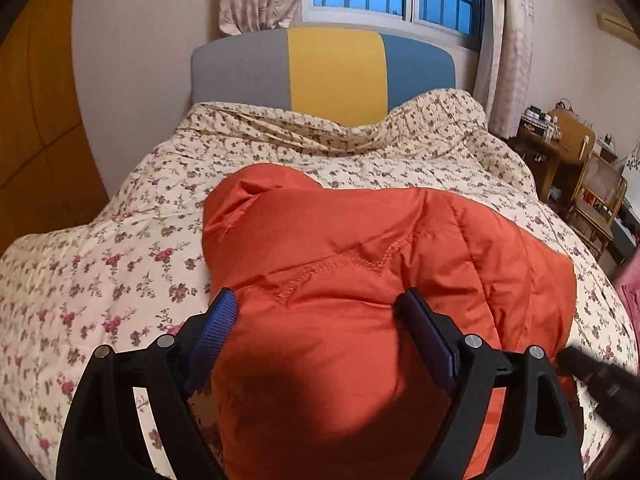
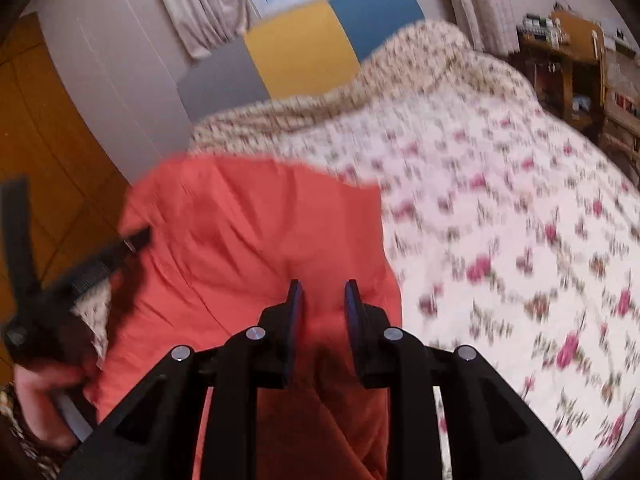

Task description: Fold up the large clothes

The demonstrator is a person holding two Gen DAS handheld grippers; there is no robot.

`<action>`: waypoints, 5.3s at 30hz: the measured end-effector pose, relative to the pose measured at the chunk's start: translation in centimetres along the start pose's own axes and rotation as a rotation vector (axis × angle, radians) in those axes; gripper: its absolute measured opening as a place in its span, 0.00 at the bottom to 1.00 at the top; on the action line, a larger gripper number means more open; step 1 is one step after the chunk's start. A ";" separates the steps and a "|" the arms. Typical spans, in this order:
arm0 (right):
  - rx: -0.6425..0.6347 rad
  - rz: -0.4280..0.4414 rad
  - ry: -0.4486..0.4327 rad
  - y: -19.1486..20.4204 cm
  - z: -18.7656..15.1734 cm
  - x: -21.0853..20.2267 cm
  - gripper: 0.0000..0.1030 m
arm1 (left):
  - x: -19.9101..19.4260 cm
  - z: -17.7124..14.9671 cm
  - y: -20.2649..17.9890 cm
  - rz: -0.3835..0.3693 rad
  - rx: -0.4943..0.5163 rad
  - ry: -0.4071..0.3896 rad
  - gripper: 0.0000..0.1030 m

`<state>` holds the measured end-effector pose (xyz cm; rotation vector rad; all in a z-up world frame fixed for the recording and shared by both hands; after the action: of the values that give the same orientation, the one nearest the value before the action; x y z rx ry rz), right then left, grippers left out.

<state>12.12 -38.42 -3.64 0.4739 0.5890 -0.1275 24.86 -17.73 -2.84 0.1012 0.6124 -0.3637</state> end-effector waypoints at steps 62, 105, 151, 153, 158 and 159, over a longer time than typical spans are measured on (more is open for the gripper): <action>-0.201 -0.061 -0.089 1.5 -4.0 6.5 0.28 | -2.2 -8.5 -3.5 0.021 0.093 -0.150 0.97; 0.093 0.034 0.047 -3.7 -6.2 -1.8 0.78 | -7.7 -11.6 -2.1 -0.154 0.080 -0.007 0.97; 0.290 0.456 0.155 0.6 -4.8 2.7 0.61 | -9.4 -6.6 3.2 -0.267 -0.070 -0.109 0.67; 0.256 0.460 0.156 2.1 -4.7 2.6 0.61 | -10.2 -6.7 4.3 -0.247 -0.079 -0.123 0.66; 0.193 0.483 0.170 5.5 -5.1 2.9 0.61 | -11.9 -7.4 6.9 -0.196 -0.104 -0.148 0.64; 0.181 0.487 0.173 6.3 -5.3 3.1 0.61 | -12.3 -7.6 7.6 -0.183 -0.107 -0.157 0.63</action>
<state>13.59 -30.35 -6.74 0.7969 0.6179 0.3299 14.22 -5.43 -2.00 -0.0861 0.4860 -0.5096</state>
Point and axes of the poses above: each gripper's, at about its wrist camera, not at the fingertips, and x roughly the way its jaws point, y to its left, z to its top, the point moved 2 cm from there along x, roughly the way its jaws point, and after that the axes turned 9 degrees about -y, right-handed, at the moved point
